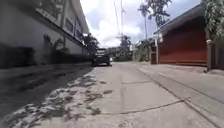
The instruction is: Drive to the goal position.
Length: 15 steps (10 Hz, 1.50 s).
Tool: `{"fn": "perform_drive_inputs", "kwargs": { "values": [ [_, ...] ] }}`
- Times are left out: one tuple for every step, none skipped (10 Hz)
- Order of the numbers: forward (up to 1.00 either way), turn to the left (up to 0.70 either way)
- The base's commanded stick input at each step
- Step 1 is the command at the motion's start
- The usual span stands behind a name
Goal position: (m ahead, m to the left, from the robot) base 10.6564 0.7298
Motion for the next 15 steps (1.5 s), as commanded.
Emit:
{"fn": "perform_drive_inputs", "kwargs": {
  "values": [
    [1.0,-0.39],
    [1.0,-0.37],
    [1.0,-0.14],
    [1.0,-0.09],
    [1.0,-0.04],
    [1.0,0.0],
    [1.0,0.0],
    [1.0,0.0],
    [1.0,0.0],
    [1.0,0.0],
    [1.0,-0.03],
    [1.0,-0.04],
    [1.0,-0.04],
    [1.0,-0.04],
    [1.0,-0.04]
  ]
}}
